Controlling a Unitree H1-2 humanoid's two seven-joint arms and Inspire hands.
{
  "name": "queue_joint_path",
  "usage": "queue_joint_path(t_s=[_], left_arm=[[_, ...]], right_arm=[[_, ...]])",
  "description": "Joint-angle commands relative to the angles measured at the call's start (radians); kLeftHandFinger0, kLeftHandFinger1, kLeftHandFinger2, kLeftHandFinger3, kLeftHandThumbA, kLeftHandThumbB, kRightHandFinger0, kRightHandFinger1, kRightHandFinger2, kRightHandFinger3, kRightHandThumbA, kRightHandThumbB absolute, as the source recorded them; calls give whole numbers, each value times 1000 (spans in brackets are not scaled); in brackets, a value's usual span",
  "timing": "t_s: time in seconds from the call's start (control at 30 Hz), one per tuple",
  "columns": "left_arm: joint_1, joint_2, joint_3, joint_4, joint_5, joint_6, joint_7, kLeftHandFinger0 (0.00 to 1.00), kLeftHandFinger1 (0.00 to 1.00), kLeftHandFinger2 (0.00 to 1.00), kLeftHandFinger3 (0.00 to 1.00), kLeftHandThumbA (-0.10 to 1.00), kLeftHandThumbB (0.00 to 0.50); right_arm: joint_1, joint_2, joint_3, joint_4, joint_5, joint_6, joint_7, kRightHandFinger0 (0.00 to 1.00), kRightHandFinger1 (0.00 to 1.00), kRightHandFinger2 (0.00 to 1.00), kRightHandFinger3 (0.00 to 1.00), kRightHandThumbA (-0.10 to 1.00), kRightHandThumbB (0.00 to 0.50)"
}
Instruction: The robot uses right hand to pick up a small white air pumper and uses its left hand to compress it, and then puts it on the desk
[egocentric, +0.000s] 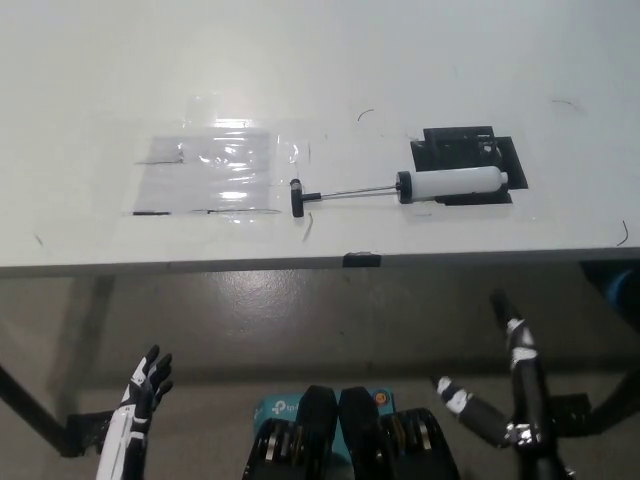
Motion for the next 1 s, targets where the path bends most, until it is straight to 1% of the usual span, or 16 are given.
queue_joint_path(t_s=[0.0,0.03,0.1,0.13,0.2,0.23,0.27,0.33,0.37,0.4,0.53,0.6,0.7,0.73,0.87,0.97], left_arm=[[-11,-3,-12,-42,-11,-56,-6,1000,1000,1000,1000,1000,118],[-15,-1,-10,-43,-12,-52,-5,1000,1000,1000,1000,1000,118],[-14,-1,-12,-45,-1,-53,1,1000,1000,1000,1000,1000,106],[-17,-3,-12,-45,0,-51,4,1000,1000,1000,1000,1000,107],[-21,-4,-11,-44,-1,-49,5,1000,1000,1000,1000,1000,109],[-22,-4,-11,-40,-3,-59,6,1000,1000,1000,1000,1000,100],[-23,-4,-10,-38,-3,-63,6,1000,1000,1000,1000,1000,99],[-21,-6,-10,-43,-4,-55,6,1000,1000,1000,1000,1000,99],[-20,-6,-11,-47,-4,-52,6,1000,1000,1000,1000,1000,99],[-21,-6,-12,-45,-6,-54,3,1000,1000,1000,1000,1000,101],[-24,-2,-13,-39,1,-56,3,1000,1000,1000,1000,1000,96],[-15,-3,-8,-42,-4,-59,6,1000,1000,1000,1000,1000,96],[-19,-2,-7,-37,-6,-60,5,1000,1000,1000,1000,1000,95],[-25,-3,-7,-33,-3,-65,8,1000,1000,1000,1000,1000,95],[-19,-1,-7,-47,-2,-56,5,1000,1000,1000,1000,1000,99],[-27,4,-6,-48,-4,-41,2,1000,1000,1000,1000,1000,108]], right_arm=[[-66,-30,-58,-184,-111,-82,-49,1000,1000,1000,1000,627,142],[-84,-29,-71,-191,-114,-78,-33,1000,1000,1000,1000,607,141],[-147,-55,-100,-236,-131,4,4,1000,1000,1000,1000,658,168],[-214,-82,-117,-245,-114,50,34,1000,1000,1000,1000,654,180],[-251,-95,-126,-251,-102,85,57,1000,1000,1000,1000,673,195],[-314,-136,-128,-276,-61,191,131,1000,1000,1000,1000,765,214],[-353,-162,-127,-284,-51,258,175,1000,1000,1000,1000,822,236],[-418,-216,-118,-279,-37,344,246,1000,1000,1000,1000,880,246],[-477,-269,-101,-266,-40,430,323,1000,1000,1000,1000,976,275],[-520,-299,-90,-239,-10,462,369,1000,1000,1000,1000,999,287],[-722,-401,-18,-55,-1,501,532,1000,1000,1000,1000,1000,285],[-791,-399,6,34,-7,535,566,1000,1000,1000,1000,1000,322],[-912,-407,36,196,18,561,647,1000,1000,1000,1000,1000,326],[-976,-406,50,295,16,549,678,1000,1000,1000,1000,1000,344],[-1077,-394,98,478,-16,541,737,1000,1000,1000,1000,967,363],[-1134,-376,127,594,-46,522,735,1000,1000,1000,1000,922,383]])
